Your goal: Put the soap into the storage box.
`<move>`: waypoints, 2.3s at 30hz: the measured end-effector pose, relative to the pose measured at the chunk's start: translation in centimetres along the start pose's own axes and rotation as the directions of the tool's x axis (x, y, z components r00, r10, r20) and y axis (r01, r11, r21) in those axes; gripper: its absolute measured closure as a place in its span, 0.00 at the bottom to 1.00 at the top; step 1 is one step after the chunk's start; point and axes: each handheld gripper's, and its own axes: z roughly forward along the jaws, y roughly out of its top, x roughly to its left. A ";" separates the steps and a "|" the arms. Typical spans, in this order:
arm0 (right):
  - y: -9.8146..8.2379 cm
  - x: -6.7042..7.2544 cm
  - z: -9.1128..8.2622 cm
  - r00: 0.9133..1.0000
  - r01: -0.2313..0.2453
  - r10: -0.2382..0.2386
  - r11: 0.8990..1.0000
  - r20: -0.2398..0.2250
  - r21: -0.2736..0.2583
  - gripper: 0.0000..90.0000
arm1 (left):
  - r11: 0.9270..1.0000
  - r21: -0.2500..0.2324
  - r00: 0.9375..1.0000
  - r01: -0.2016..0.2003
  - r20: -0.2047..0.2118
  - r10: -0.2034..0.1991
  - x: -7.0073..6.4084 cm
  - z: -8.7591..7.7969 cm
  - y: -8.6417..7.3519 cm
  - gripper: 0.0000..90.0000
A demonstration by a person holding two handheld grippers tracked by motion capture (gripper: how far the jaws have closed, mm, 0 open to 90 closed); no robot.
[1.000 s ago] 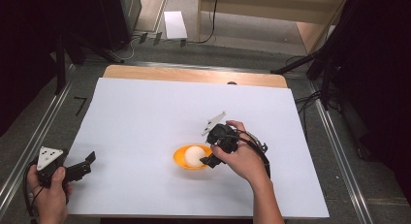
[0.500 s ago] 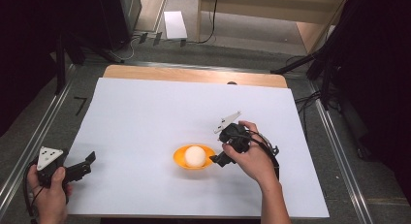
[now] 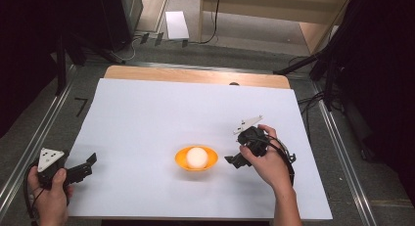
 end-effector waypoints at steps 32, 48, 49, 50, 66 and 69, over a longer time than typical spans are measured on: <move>-8.5 -3.9 -1.9 0.979 -0.176 0.184 0.981 0.091 -0.086 0.00 | 1.000 -0.003 1.000 -0.001 -0.002 0.001 -0.1 0.0 0.0 0.09; -13.7 -5.3 -3.4 0.942 -0.289 0.316 0.935 0.116 -0.206 0.00 | 1.000 -0.002 1.000 0.005 0.003 -0.005 0.0 0.0 0.0 0.09; -14.1 -5.4 -3.4 0.938 -0.299 0.329 0.929 0.113 -0.219 0.00 | 1.000 -0.002 1.000 0.005 0.004 -0.005 0.0 0.0 0.0 0.09; -14.6 -5.5 -3.6 0.932 -0.312 0.344 0.920 0.109 -0.237 0.00 | 1.000 -0.002 1.000 0.005 0.004 -0.005 0.0 0.0 0.0 0.09; -20.1 -6.0 -5.5 0.864 -0.399 0.489 0.809 0.117 -0.431 0.00 | 1.000 -0.001 1.000 0.006 0.005 -0.006 0.1 0.0 0.0 0.09; -21.1 -5.8 -6.1 0.846 -0.409 0.520 0.775 0.117 -0.482 0.00 | 1.000 -0.001 1.000 0.006 0.004 -0.006 0.0 0.0 0.0 0.09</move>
